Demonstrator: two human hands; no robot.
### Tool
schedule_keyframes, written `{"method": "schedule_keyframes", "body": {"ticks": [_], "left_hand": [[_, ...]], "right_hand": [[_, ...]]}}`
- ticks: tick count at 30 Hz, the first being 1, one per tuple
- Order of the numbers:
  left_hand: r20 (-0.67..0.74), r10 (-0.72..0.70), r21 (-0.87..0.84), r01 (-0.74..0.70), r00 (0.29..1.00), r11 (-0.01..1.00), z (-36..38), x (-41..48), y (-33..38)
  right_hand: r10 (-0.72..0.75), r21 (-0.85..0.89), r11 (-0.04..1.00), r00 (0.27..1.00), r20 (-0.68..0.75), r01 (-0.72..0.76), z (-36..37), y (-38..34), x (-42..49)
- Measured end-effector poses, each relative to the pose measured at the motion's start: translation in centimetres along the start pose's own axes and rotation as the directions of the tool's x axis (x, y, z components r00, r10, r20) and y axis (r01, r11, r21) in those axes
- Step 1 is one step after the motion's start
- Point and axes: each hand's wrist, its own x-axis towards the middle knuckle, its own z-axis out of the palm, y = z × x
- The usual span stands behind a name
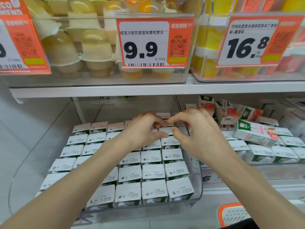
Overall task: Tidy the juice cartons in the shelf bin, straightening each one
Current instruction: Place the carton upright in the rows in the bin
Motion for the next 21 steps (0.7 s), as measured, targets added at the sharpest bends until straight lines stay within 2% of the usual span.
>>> {"method": "schedule_keyframes", "body": {"ticks": [5, 9, 13, 18, 21], "left_hand": [[0.173, 0.035, 0.054, -0.045, 0.984, 0.998, -1.4, 1.0, 0.6], [0.326, 0.020, 0.184, -0.084, 0.945, 0.979, -3.3, 1.9, 1.1], [0.304, -0.009, 0.218, -0.060, 0.953, 0.974, -3.0, 2.8, 1.8], [0.336, 0.019, 0.082, -0.049, 0.942, 0.995, -3.4, 3.0, 1.5], [0.290, 0.029, 0.022, -0.037, 0.957, 0.999, -4.0, 2.5, 1.1]], "right_hand": [[-0.016, -0.014, 1.000, 1.000, 0.000, 0.016, -0.1, 0.2, -0.1], [-0.031, 0.006, 1.000, 1.000, 0.003, 0.031, -0.1, 0.5, -0.2], [-0.035, 0.018, 0.999, 0.999, 0.000, 0.035, 0.0, 0.6, -0.4], [-0.023, 0.012, 1.000, 1.000, 0.018, 0.022, -0.1, 0.5, -0.3], [-0.007, 0.003, 1.000, 0.999, 0.039, 0.007, -0.3, 0.4, -0.3]]}}
